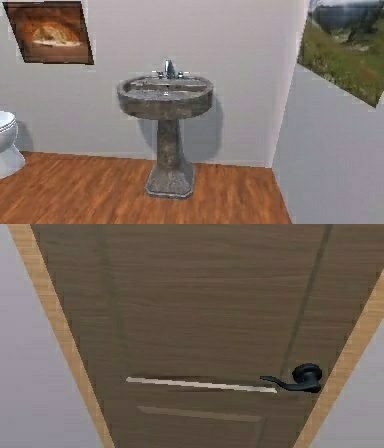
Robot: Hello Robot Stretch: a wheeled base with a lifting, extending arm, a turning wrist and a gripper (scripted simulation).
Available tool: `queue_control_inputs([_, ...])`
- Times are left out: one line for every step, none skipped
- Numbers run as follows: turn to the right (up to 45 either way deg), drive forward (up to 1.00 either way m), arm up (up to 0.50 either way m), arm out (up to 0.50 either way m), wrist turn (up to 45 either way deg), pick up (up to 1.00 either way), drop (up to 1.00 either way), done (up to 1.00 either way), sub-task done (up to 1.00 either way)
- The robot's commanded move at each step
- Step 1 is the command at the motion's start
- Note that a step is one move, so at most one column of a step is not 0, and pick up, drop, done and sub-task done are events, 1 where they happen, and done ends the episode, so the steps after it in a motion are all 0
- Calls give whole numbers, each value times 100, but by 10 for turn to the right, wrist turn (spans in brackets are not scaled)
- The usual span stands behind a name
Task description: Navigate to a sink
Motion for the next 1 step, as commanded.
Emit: queue_control_inputs([150,0,0,0,0,0,0,0,0])
